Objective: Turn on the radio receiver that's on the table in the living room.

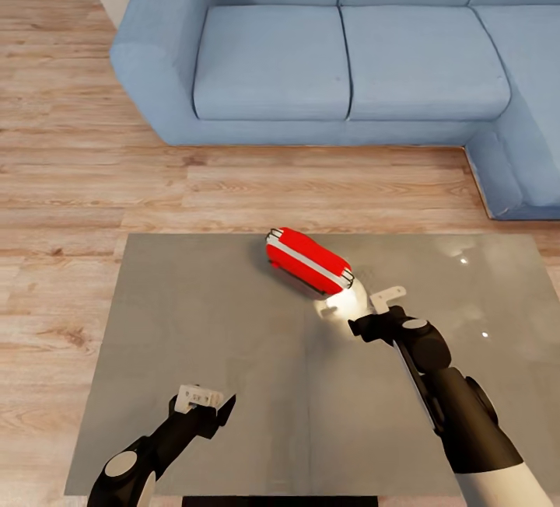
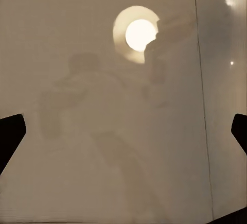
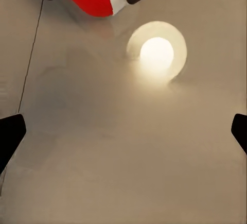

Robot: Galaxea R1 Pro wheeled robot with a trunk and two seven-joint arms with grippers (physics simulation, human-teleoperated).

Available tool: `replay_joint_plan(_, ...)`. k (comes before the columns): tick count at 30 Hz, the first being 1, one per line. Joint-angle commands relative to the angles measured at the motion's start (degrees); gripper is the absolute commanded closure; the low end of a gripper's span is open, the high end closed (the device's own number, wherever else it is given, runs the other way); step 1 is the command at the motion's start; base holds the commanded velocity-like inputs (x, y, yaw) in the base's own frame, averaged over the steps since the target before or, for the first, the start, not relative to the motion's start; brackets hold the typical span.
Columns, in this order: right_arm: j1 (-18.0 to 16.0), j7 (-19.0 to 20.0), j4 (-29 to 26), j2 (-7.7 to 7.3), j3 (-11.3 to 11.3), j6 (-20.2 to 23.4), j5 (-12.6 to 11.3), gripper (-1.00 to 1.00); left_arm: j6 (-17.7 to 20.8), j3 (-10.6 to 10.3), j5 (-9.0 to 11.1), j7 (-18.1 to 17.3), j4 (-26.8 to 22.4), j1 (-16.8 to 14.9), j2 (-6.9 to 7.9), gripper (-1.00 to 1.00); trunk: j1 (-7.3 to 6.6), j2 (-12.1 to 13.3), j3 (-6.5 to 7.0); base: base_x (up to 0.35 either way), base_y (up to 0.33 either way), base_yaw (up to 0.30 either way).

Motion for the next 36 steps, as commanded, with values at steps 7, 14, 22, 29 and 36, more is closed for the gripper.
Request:
replay_joint_plan(7,0.0,0.0,0.0,0.00,0.0,-0.1,0.0,-1.00,0.0,0.0,0.0,-0.1,0.0,0.0,0.00,-1.00,0.00,0.0,-0.05,0.000,0.000,0.109)
replay_joint_plan(14,0.0,0.0,0.0,0.00,0.0,0.0,0.0,-1.00,0.0,0.0,0.0,-0.1,0.0,0.0,0.00,-1.00,0.00,0.0,-0.06,0.000,0.000,0.006)
replay_joint_plan(22,0.0,0.0,0.0,0.00,0.0,-0.1,0.0,-1.00,0.0,0.0,0.0,-0.1,0.0,0.0,0.00,-1.00,0.00,0.0,-0.07,0.000,0.000,0.013)
replay_joint_plan(29,0.0,0.0,0.0,0.00,0.0,-0.2,0.0,-1.00,0.0,0.0,0.0,-0.1,0.0,0.0,0.00,-1.00,0.00,0.0,-0.23,0.000,0.000,0.184)
replay_joint_plan(36,0.0,0.0,0.0,0.00,-0.1,-0.1,0.1,-1.00,0.0,0.0,0.0,-0.1,0.0,0.0,0.00,-1.00,0.00,0.0,-0.27,0.000,0.000,0.047)
